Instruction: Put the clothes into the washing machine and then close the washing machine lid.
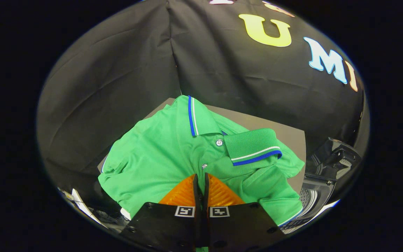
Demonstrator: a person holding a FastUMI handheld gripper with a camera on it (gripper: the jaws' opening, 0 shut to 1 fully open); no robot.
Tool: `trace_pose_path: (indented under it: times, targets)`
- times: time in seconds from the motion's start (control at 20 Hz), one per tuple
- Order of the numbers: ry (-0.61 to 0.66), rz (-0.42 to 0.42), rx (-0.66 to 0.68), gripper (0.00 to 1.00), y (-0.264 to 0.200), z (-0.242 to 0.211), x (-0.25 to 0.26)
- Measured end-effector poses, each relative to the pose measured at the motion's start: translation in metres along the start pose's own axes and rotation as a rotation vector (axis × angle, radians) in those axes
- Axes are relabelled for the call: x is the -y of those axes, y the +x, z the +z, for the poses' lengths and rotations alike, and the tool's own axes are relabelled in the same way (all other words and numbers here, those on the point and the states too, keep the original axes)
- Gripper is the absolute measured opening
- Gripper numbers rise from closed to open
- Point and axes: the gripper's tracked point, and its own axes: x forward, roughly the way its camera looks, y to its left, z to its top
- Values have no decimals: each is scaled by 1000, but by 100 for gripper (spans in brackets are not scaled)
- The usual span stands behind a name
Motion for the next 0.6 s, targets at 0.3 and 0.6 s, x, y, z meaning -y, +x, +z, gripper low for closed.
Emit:
trace_pose_path:
  times: [0.3, 0.6]
  targets:
    - [37, 45, 99, 2, -37, 33, -3]
    - [40, 60, 234, 2, -82, 81, 2]
